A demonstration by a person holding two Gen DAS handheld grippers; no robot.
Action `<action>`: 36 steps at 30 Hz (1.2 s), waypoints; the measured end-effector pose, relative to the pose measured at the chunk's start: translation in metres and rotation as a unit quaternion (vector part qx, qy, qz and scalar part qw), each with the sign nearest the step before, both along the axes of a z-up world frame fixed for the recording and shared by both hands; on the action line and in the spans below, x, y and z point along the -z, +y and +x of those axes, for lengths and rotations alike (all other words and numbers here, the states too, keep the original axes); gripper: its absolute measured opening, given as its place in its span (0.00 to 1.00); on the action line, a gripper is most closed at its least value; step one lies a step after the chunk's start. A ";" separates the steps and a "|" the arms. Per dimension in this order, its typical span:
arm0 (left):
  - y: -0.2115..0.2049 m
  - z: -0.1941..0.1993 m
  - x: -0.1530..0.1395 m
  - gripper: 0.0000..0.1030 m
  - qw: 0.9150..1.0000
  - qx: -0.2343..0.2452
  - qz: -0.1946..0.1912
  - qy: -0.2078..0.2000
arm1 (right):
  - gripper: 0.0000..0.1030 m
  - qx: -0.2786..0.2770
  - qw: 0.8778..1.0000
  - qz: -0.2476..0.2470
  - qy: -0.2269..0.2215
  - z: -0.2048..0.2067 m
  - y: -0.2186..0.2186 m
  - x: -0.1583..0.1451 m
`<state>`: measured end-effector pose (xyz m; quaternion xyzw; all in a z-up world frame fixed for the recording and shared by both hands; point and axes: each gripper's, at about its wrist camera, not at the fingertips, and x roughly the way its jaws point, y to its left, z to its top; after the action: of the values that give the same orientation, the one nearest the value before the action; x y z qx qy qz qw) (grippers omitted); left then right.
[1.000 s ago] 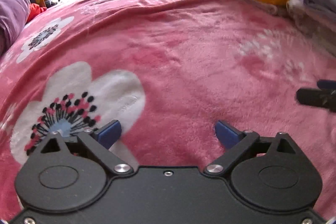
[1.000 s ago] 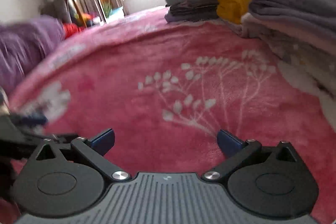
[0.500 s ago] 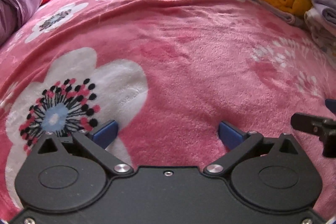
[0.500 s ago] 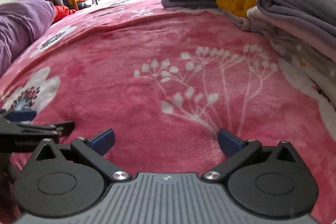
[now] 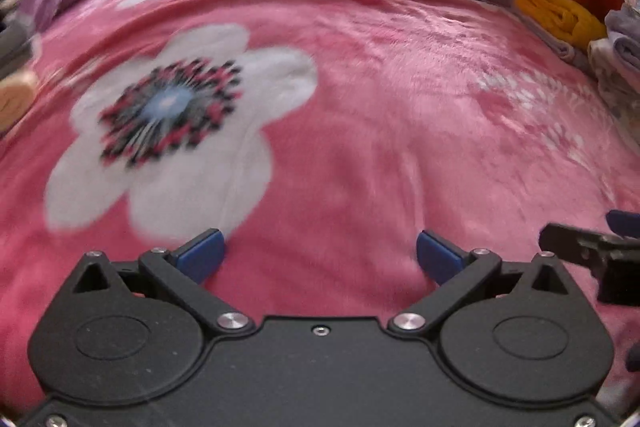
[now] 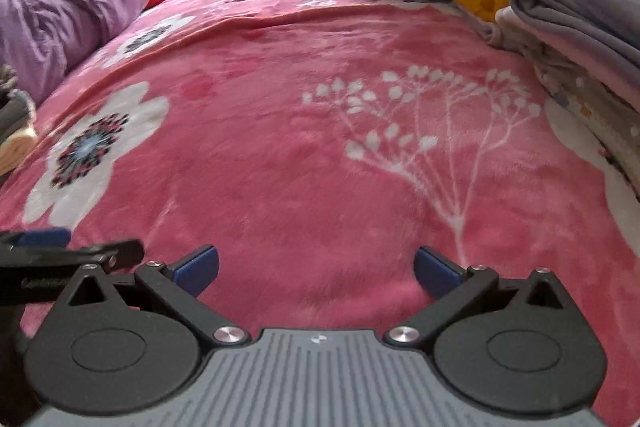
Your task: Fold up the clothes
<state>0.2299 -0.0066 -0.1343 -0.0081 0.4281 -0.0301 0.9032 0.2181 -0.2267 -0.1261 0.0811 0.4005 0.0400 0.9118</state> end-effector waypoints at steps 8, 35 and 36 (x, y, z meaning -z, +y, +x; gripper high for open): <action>0.015 -0.081 -0.075 0.99 0.997 -0.030 0.016 -0.071 | 1.00 -0.016 0.999 0.043 -0.009 -0.034 0.000 -0.027; 0.011 -0.220 -0.154 0.99 0.990 -0.004 0.006 -0.139 | 1.00 -0.027 0.995 -0.043 -0.088 -0.186 0.024 -0.154; 0.010 -0.222 -0.156 0.99 0.990 -0.001 0.005 -0.138 | 1.00 -0.025 0.995 -0.045 -0.091 -0.190 0.024 -0.157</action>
<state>0.0075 0.0035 0.0214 0.0007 0.2995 -0.0277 0.9537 0.0285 -0.2025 0.0309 0.0259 0.3195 0.0524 0.9458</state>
